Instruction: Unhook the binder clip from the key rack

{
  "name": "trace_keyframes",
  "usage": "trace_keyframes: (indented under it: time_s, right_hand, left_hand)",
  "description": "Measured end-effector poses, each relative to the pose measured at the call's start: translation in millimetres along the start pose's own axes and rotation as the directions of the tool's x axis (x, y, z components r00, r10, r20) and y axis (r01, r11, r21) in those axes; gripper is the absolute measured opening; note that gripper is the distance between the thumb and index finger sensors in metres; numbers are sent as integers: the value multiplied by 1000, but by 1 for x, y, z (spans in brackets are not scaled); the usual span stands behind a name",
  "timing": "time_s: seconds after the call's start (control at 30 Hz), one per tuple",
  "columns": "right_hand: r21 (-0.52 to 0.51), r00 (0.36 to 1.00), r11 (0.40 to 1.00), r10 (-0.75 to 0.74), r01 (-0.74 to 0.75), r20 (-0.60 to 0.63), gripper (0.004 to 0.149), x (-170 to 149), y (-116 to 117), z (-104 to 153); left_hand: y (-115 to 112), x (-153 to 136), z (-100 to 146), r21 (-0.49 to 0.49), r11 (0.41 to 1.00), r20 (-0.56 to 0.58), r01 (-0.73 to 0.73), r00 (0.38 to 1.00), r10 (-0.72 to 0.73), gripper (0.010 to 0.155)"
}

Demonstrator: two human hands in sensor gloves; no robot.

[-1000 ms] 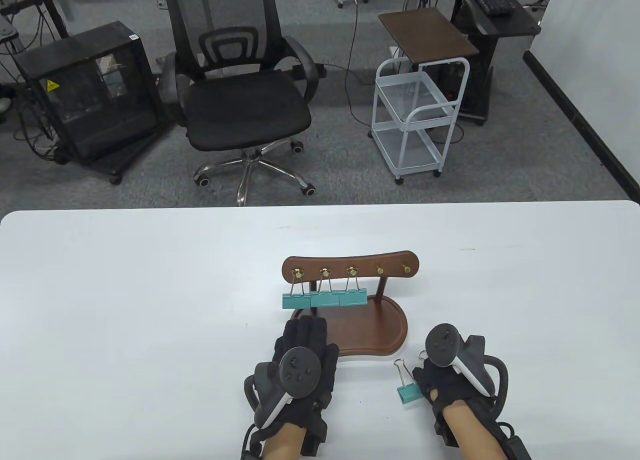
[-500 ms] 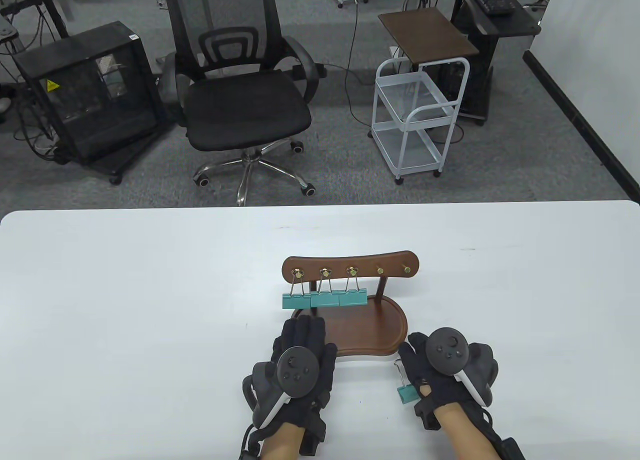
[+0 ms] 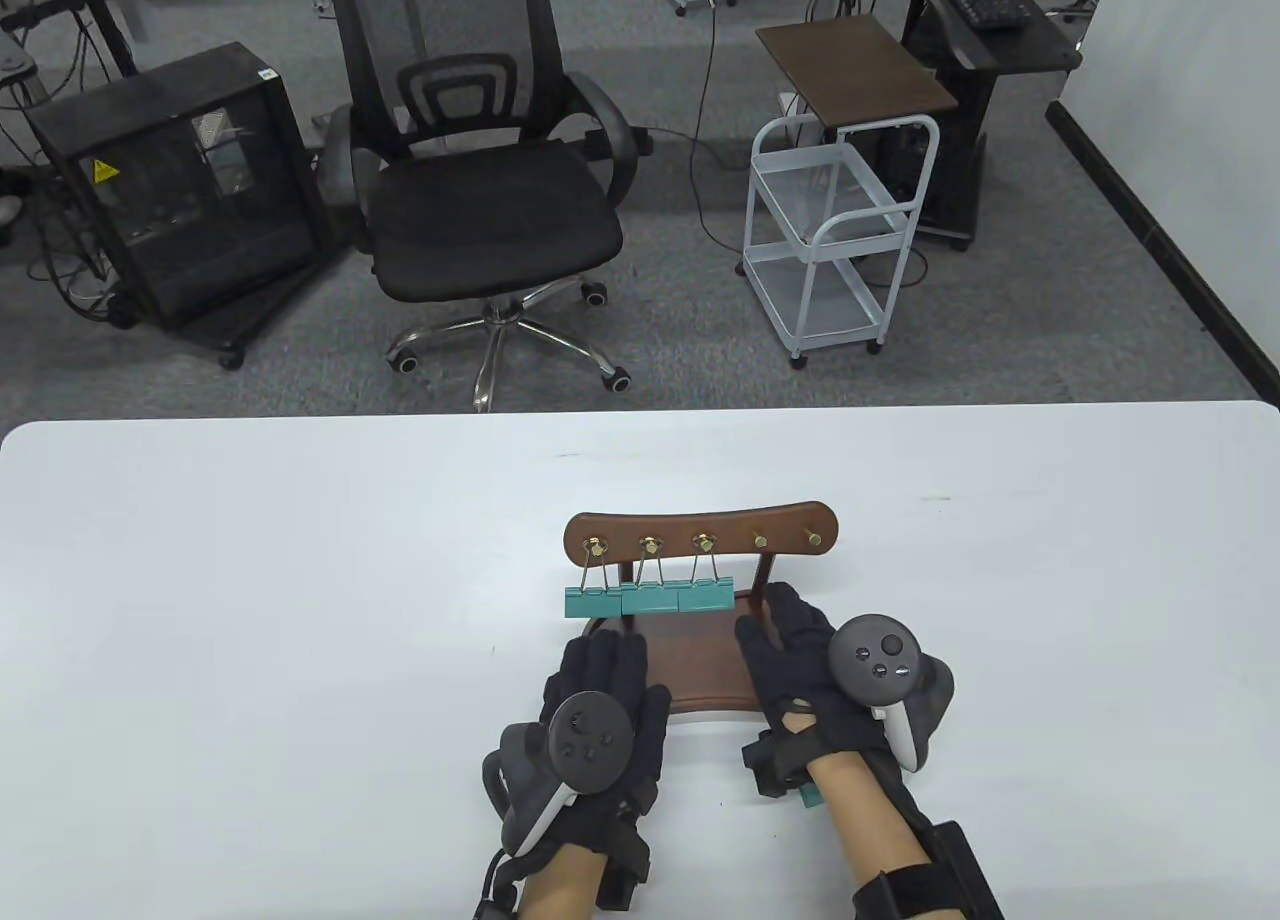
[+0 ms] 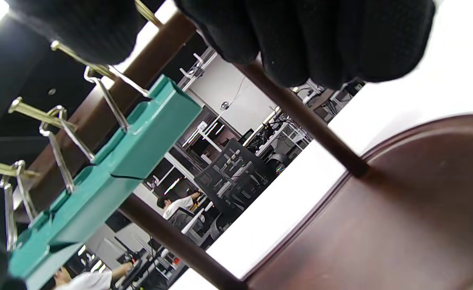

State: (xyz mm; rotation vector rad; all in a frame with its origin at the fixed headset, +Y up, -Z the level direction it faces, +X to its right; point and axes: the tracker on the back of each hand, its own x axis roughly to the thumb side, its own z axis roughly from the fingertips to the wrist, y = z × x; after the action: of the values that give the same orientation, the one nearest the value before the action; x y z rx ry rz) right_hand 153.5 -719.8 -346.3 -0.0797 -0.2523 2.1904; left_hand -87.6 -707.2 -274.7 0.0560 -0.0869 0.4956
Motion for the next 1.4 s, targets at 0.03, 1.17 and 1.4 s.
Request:
trace_keyframes:
  time_s: [0.03,1.17,1.4]
  right_hand:
    - [7,1000,1000,-16,16,-11,68,0,2,-2]
    - [169,871,856,-463,488,-167,55,-20,30,-28]
    - [162,862,849,-478,503,-170,53,-21,29,-27]
  left_hand:
    - [0,0,0,-1,1000,0,0,1000,0,62]
    - [1,-3,-1,0,1000,-12,-4,1000,4,62]
    - [1,-3,-1,0,1000,-12,-5,1000,5,62]
